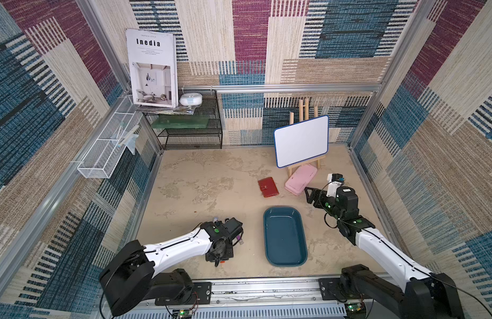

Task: Put the usb flash drive into the storage box
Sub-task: Pick up the USB flash from the center of the board, then place the USB flash in the storage box.

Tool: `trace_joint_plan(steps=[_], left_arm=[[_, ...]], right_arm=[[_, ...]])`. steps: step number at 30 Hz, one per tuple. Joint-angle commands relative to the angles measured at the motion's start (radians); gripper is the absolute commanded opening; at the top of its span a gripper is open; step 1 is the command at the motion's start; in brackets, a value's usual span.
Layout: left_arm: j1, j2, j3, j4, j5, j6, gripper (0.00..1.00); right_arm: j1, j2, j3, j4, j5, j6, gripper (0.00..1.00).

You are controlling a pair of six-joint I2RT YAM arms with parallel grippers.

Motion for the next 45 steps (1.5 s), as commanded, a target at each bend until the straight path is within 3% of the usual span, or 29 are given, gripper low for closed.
trace_joint_plan(steps=[1,6,10,17,26,32,45], left_arm=[[-0.012,-0.085,0.006,-0.042,0.028,0.009,0.00],[-0.035,-0.238,0.052,-0.067,0.069,-0.005,0.00],[-0.084,-0.242,0.169,-0.059,0.060,-0.013,0.00],[-0.223,0.136,0.492,0.050,0.017,-0.002,0.00],[-0.234,0.631,0.871,0.109,0.037,0.019,0.00],[-0.218,0.776,1.024,0.071,0.011,0.008,0.00],[-0.202,0.891,1.046,0.126,0.049,-0.021,0.05]], right_arm=[[0.001,-0.007,0.009,-0.004,0.011,0.002,0.89],[0.002,-0.008,0.009,-0.005,0.014,0.003,0.89],[0.002,-0.010,0.007,-0.010,0.025,0.004,0.89],[0.002,-0.037,-0.001,-0.032,0.096,0.008,0.89],[0.002,-0.069,-0.009,-0.050,0.163,0.012,0.89],[0.002,-0.070,-0.013,-0.043,0.165,0.018,0.89],[0.002,-0.065,-0.010,-0.043,0.157,0.015,0.89]])
